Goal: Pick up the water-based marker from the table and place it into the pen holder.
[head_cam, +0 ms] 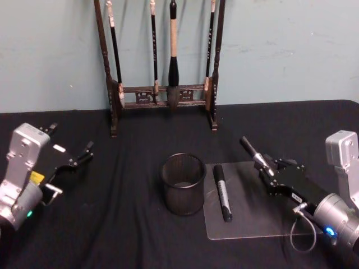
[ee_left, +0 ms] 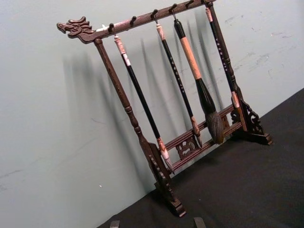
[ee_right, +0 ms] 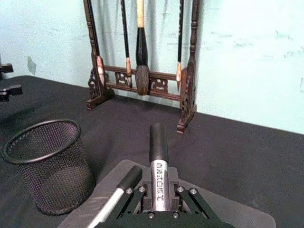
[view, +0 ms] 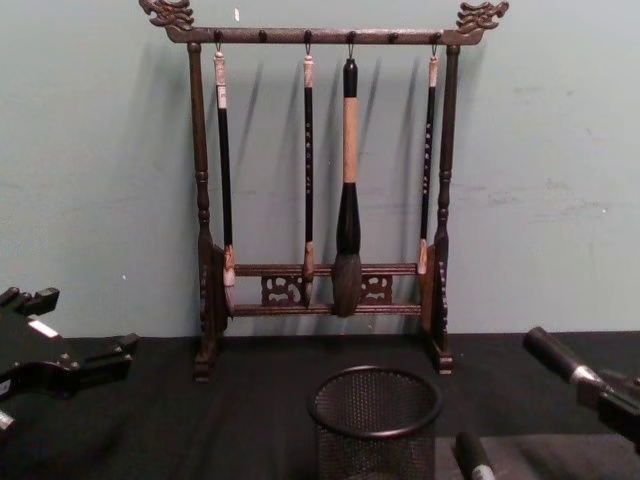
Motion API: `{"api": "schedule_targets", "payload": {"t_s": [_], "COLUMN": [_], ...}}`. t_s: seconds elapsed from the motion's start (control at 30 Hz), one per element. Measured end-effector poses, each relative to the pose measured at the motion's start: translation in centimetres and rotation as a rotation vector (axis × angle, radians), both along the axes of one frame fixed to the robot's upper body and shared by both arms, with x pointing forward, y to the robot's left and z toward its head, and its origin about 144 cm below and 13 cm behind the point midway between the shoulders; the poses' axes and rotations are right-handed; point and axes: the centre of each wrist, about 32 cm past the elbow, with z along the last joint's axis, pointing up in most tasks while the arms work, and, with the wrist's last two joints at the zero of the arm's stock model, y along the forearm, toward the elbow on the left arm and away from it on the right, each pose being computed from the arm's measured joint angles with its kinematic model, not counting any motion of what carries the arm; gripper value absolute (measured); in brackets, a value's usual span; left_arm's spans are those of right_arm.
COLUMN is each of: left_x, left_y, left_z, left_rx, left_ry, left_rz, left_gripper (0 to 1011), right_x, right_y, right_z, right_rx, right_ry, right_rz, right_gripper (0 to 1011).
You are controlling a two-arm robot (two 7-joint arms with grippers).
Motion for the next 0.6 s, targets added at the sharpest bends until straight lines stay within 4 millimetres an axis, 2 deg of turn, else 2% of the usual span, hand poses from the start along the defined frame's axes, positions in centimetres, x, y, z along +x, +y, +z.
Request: {"api": "schedule_targets", "payload": {"t_s": [0.3,0.6], "left_x": [0.0,0.0], "left_y": [0.0,0.0], "left_z": [0.0,0.0], "left_rx": [0.000,0.000], "left_ry": [0.000,0.000], "left_rz": [0.000,0.000], "left_gripper": [1009,1009], "right_x": [0.7,1.7], "right_y": [0.9,3.2], "right_z": [1.2,2.2], "right_rx": [-0.005,0.011], "right_ry": [-0.045,-0.101], "right_rz": [0.018,0.041], "right_gripper": [197,197]}}
